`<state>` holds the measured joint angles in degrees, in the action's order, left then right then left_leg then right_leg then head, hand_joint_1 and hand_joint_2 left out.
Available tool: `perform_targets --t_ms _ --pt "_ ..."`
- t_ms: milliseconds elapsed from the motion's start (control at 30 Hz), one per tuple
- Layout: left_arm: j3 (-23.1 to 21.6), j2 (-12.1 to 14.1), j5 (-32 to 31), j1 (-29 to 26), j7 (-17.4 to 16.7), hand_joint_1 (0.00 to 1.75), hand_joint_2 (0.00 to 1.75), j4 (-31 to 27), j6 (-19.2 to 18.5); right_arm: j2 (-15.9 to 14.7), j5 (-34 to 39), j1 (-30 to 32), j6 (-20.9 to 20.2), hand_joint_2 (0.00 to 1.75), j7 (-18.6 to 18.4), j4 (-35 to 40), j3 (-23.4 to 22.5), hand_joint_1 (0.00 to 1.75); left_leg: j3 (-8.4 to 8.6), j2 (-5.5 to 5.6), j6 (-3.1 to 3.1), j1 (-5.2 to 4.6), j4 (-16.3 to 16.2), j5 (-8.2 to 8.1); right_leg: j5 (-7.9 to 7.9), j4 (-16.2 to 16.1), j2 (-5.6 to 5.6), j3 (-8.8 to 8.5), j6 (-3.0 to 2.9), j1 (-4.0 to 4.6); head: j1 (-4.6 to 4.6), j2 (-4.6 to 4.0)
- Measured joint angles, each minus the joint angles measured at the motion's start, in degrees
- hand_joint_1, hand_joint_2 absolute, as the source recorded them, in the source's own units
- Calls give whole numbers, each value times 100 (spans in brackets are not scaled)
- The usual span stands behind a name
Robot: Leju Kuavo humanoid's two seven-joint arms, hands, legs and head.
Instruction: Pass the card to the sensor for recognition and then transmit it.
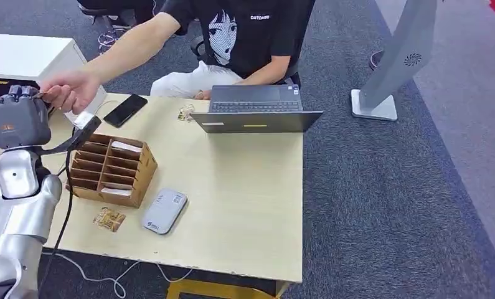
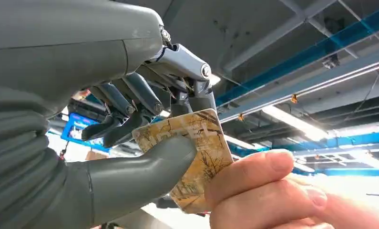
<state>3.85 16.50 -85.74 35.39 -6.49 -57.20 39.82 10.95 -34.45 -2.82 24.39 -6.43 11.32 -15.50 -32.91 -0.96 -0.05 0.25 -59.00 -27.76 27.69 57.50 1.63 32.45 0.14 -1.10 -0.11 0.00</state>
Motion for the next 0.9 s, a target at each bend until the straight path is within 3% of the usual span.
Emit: perform_targets --t_ms 167,200,233,267,433,600,900 --pt "0 -90 -2 6 0 175 175 0 0 -20 0 8 9 175 0 0 -37 0 -1 -1 -3 0 0 -2 0 0 0 2 0 0 0 0" --pt "0 -103 -2 7 0 113 175 0 0 -24 0 11 11 175 0 0 -39 0 -1 -1 -3 0 0 -2 0 0 0 2 0 0 0 0" --pt "0 -112 -2 7 0 9 175 0 0 -26 0 13 11 175 0 0 -42 0 -1 -1 -3 1 0 -2 0 0 0 2 0 0 0 0" --pt "0 -125 -2 7 0 0 175 0 0 -28 0 17 15 175 0 0 -42 0 0 -1 -3 1 0 -2 0 0 0 2 0 1 0 0" --pt "0 -206 -24 13 2 0 175 13 0 -44 11 22 17 175 7 0 -61 0 0 19 -2 1 0 -1 1 0 -18 2 0 1 0 0" --pt "-55 -494 -7 -49 183 0 175 -72 2 -79 -2 25 15 175 -4 0 -131 0 -1 35 0 0 -1 2 1 0 -36 -9 2 -1 -2 0" --pt "-297 -872 20 -478 612 0 175 -1078 11 -94 -146 61 4 175 -72 -2 -166 0 0 38 0 -1 -5 2 0 -1 -39 -13 3 0 -2 0"
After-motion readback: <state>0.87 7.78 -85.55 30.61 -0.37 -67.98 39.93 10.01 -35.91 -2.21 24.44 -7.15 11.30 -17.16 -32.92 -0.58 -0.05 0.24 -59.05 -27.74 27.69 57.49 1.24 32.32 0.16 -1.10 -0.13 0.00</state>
